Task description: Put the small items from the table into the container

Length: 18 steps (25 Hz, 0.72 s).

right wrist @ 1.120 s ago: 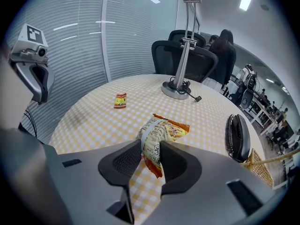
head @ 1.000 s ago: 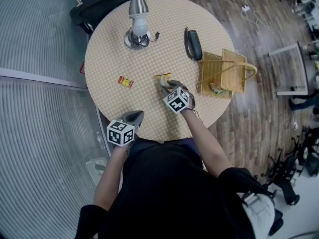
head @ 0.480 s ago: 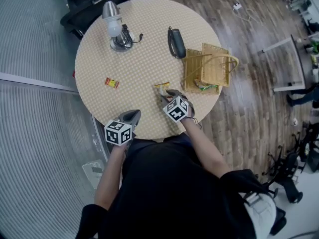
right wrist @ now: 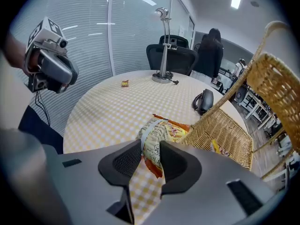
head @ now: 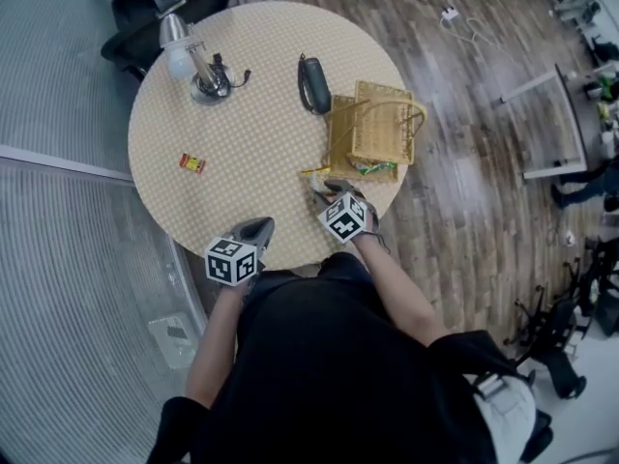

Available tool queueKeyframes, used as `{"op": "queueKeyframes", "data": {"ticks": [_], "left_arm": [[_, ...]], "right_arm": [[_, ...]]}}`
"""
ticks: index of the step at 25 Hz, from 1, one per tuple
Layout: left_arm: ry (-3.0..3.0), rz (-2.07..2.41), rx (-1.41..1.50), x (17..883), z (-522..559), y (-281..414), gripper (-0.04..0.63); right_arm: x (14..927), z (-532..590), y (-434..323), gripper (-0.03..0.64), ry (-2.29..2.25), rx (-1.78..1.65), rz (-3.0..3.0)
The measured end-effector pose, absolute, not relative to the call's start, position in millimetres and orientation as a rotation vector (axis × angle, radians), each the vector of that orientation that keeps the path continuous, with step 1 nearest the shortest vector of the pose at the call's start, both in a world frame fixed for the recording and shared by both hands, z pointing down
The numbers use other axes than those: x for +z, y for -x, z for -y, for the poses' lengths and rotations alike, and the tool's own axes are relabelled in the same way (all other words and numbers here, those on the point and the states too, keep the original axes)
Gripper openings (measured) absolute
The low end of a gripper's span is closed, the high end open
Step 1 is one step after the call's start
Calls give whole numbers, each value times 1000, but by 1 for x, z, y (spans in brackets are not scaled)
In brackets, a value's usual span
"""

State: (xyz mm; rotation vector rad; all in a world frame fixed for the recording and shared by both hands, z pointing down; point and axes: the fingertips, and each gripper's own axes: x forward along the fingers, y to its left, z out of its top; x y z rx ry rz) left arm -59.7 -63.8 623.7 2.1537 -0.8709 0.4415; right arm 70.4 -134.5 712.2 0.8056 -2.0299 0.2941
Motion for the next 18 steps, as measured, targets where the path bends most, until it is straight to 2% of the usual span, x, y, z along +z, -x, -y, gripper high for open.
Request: {"op": "queueKeyframes", "data": {"ticks": [13, 18], "left_arm": [[-2139, 916, 424, 628, 53, 6, 3], [-2132, 935, 420, 628, 47, -19, 3]], "right_arm": [[699, 126, -128, 137, -779, 230, 2078], [692, 134, -164, 137, -877, 301, 2117]]}}
